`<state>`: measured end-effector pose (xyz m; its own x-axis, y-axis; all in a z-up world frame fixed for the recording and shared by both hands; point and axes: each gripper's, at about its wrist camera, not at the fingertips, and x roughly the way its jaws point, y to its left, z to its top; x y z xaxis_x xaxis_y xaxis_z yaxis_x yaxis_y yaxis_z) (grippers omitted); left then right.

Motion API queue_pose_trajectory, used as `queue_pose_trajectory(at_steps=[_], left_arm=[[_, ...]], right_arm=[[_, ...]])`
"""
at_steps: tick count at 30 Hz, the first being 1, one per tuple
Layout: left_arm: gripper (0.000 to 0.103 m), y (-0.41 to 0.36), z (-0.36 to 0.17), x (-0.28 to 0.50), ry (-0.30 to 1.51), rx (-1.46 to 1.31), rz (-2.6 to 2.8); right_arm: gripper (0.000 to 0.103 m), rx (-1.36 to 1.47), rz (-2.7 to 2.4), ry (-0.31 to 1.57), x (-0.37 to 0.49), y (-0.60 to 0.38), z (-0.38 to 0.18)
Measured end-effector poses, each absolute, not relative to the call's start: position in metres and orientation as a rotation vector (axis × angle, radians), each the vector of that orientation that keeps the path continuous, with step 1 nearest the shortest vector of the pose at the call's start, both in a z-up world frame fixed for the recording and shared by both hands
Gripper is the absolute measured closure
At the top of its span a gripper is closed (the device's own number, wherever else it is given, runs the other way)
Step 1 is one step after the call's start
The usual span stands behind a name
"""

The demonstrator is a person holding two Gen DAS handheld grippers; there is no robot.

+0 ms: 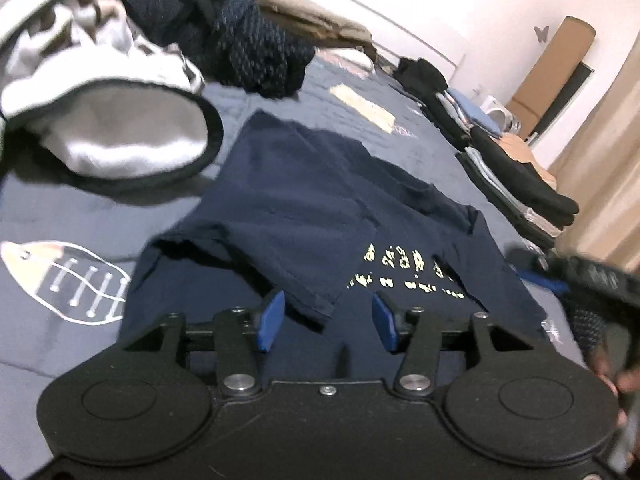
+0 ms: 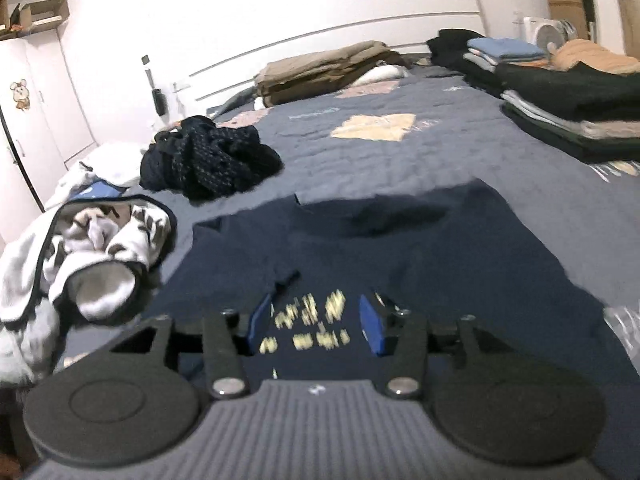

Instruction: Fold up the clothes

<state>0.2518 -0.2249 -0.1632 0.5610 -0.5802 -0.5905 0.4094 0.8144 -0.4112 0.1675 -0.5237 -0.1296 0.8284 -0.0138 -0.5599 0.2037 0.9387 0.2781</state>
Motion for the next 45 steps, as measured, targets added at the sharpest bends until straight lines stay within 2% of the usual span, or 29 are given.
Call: queue_pose_trajectory(at_steps=[4,9,23,39,42,43,45], left_arm=[[0.038,-0.226,-0.15,0.228,0.753,-0.193,-0.609],[0.032,-0.221,-0.135,0.186,0.697,-0.145,-0.632],[0.032,-0.189,-0.147,0.078,0.778,-0.077,-0.626],[0.032,-0.15,-0.158,0.031,0.813,0.014,-0.482],[0.037,-0.136,-0.159,0.027,0.813,0.008,-0.443],[0.045,-0.132,-0.159,0.024,0.815,0.002,-0.442],[0.05,-0.133,-0.159,0.019,0.813,0.021,-0.466]], right_arm=[[0.055,0.384,-0.137,0.596,0.126,-0.525,-0.135],[0.055,0.373,-0.179,0.602,0.074,-0.515,-0.134],[0.054,0.401,-0.317,0.647,-0.066,-0.534,-0.156],[0.054,0.366,-0.346,0.701,-0.139,-0.549,-0.167],[0.054,0.393,-0.422,0.72,-0.15,-0.563,-0.171],[0.054,0.408,-0.449,0.725,-0.154,-0.569,-0.172],[0.054,0.445,-0.501,0.73,-0.163,-0.581,-0.175]])
